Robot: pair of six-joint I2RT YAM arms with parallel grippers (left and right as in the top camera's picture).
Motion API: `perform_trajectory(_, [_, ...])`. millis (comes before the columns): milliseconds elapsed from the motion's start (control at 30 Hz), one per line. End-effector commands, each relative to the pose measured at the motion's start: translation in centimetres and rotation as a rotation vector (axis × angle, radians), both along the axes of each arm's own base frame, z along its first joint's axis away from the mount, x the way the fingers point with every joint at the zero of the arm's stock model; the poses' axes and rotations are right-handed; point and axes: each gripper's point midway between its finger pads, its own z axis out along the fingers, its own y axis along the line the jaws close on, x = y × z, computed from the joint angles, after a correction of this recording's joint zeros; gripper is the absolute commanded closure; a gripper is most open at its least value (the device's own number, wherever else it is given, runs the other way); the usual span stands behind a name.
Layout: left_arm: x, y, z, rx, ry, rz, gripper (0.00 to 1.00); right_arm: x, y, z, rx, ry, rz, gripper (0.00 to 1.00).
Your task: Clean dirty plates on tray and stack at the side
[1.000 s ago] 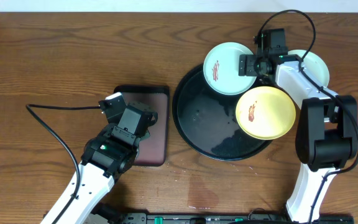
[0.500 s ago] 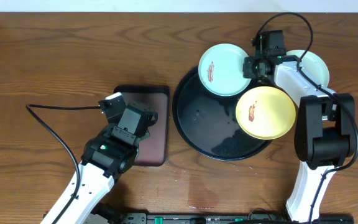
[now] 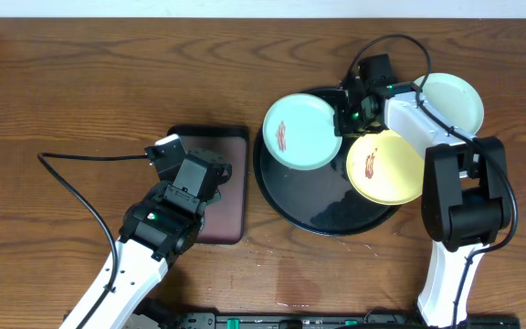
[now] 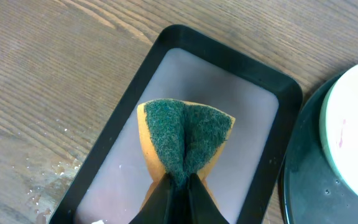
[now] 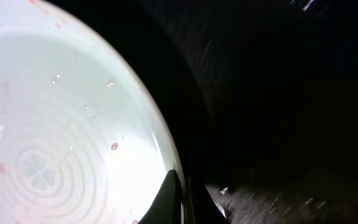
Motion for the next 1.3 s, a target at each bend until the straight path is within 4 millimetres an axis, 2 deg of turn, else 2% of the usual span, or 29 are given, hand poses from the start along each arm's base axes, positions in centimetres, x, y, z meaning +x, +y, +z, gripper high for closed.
perform_trajectory(0, [0.0,0.2,-0.1,0.008,0.0,0.002,0.92,-2.0,0.4,0.1,0.01,0.067,0.032,0.99])
perform_trajectory(200, [0.2,0.1,0.0,0.003,-0.009,0.002,0.92,-4.0,-0.3,0.6,-0.014,0.138,0.087,0.99])
perform_trajectory(300, [0.4,-0.4,0.1,-0.023,-0.017,-0.01,0.92,-5.4,0.2,1.1,-0.007,0.155,0.225,0.99])
perform_trajectory(467, [1.4,-3.8,0.8,-0.155,-0.049,-0.132,0.92,-8.0,0.2,0.8,-0.072,0.208,0.372,0.99])
perform_trajectory(533, [2.3,-6.5,2.1,-0.212,-0.095,-0.288,0.92,-9.0,-0.2,0.5,-0.144,0.24,0.408,0.99])
perform_trajectory(633, [2.8,-8.0,3.1,-0.275,-0.135,-0.338,0.92,-9.1,0.0,0.4,-0.165,0.235,0.421,0.99])
perform_trajectory(800, [3.1,-10.1,4.1,-0.356,-0.149,-0.408,0.92,-8.0,0.5,0.4,-0.157,0.203,0.355,0.99])
perform_trajectory(967, [4.6,-12.6,5.1,-0.395,-0.115,-0.46,0.92,-7.4,0.6,0.3,-0.151,0.189,0.322,0.99])
perform_trajectory(1100, [5.8,-15.1,4.0,-0.36,-0.042,-0.485,0.93,-7.4,0.6,0.3,-0.151,0.191,0.318,0.99])
perform_trajectory(1167, [6.6,-16.4,2.5,-0.326,0.004,-0.488,0.92,-7.4,0.6,0.3,-0.15,0.194,0.308,0.99])
perform_trajectory(1267, [7.3,-16.9,-0.9,-0.295,0.071,-0.392,0.92,-7.4,0.6,0.3,-0.151,0.193,0.308,0.99])
